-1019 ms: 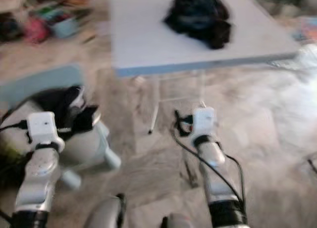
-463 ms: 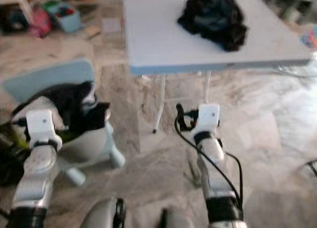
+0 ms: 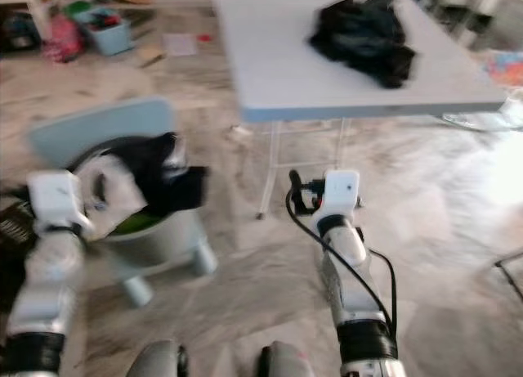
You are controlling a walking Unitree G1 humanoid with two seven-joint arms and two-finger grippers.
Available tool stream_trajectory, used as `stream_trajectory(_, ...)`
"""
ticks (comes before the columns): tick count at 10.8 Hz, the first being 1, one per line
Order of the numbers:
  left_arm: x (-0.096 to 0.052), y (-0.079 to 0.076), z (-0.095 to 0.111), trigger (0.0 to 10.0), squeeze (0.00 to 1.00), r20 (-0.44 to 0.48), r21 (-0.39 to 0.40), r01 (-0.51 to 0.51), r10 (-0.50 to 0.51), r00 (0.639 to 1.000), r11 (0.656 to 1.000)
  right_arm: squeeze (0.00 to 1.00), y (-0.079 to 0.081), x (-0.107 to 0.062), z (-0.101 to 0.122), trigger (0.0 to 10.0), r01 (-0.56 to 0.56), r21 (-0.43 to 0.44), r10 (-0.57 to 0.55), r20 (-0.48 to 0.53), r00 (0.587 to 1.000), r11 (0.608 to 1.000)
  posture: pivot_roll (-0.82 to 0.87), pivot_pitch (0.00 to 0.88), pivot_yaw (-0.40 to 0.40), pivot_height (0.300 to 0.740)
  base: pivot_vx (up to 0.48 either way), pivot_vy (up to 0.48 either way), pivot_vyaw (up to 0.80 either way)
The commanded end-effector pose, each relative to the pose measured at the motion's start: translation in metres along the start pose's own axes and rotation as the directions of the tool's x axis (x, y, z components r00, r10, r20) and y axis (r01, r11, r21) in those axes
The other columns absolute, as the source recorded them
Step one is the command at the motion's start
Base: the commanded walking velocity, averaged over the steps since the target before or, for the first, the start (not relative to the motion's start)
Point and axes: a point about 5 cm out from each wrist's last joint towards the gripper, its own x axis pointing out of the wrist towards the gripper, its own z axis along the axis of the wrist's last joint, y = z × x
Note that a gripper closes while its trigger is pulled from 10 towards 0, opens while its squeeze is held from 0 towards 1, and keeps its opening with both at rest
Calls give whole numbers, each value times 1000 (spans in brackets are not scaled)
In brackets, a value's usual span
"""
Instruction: Hang hanger
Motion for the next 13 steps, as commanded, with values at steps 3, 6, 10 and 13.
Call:
stream_trajectory(3,5,-9,-1,10000,0,5,-8,57,-57,998,998,0,-15,-5,-5,10000,43,-20,-44,-23,999,999,6,113,-73,740,0,0,0)
stream_trajectory(6,8,-11,-7,10000,0,-2,8,91,-91,996,996,0,-15,-12,-6,10000,27,-51,-29,-28,999,998,-11,135,-77,740,0,0,0)
stream_trajectory(10,9,-9,-9,10000,0,14,-10,115,-115,993,993,0,-15,-22,-5,10000,10,-59,-12,-35,999,998,-32,185,-93,740,0,0,597)
stream_trajectory(13,13,-15,-6,10000,0,26,-40,133,-132,991,990,0,-18,-27,-4,10000,5,-75,-8,-45,999,997,-49,199,-95,740,107,0,0)
